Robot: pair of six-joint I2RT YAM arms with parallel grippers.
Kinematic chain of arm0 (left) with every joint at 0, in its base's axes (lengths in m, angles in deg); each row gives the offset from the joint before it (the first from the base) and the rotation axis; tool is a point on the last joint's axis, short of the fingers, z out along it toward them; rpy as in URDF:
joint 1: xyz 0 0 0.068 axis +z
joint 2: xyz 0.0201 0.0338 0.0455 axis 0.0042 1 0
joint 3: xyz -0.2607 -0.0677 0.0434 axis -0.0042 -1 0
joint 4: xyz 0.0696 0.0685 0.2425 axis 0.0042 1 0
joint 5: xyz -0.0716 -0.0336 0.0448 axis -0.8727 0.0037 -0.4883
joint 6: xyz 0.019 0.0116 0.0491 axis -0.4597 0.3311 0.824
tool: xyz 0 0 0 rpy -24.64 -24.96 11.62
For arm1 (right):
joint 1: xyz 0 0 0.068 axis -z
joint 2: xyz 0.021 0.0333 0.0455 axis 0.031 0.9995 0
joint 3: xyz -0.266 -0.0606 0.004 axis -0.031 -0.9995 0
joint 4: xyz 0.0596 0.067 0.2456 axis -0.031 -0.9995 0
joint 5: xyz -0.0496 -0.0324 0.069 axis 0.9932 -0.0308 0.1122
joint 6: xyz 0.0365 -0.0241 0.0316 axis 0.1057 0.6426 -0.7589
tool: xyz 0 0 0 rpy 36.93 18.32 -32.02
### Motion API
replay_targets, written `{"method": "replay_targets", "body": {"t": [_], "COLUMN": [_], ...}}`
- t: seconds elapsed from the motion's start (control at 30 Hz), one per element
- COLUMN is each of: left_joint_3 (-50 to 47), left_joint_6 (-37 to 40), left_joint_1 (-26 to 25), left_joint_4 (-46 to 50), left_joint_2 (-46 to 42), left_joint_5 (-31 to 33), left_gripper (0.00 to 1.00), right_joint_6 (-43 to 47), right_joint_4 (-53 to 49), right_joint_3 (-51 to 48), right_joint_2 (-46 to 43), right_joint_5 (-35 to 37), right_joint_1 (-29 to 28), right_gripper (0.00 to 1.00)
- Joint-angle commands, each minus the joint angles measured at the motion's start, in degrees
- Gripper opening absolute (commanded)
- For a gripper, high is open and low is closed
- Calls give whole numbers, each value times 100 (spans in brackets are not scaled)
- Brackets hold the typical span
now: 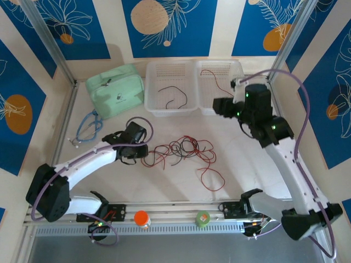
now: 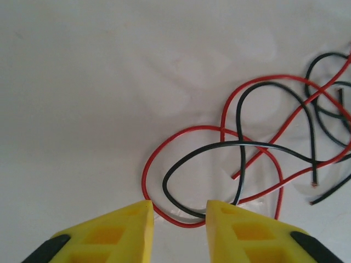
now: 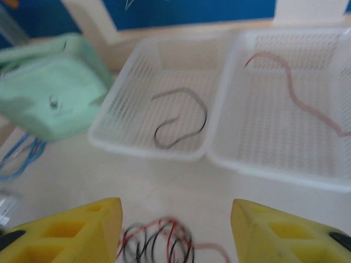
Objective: Untangle the cables
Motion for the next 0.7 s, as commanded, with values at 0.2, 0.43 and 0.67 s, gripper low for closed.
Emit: {"method": "replay_targets", "body": {"t": [0.2,0.43,0.67], "left_joint_3": [-456,-333,-279], "left_joint_6": [-51,125,237], "left_joint_1": [60,60,53], "left_joint_4": [-997,-1124,-1064], "left_joint_2": [436,1031,1194], "left_joint_5": [-299,-238,134], "left_gripper": [29,26,23], "right_joint_6": [-952,-1205,-1282], "right_joint_4": [-463,-461,-474], "right_joint_3": [-1060,-1324,-1400], "right_joint_2": [-862,-959,-972], "right_joint_5": [27,59,59], "right_joint_1": [-494,-629,-718], "right_gripper": [51,50,49]}}
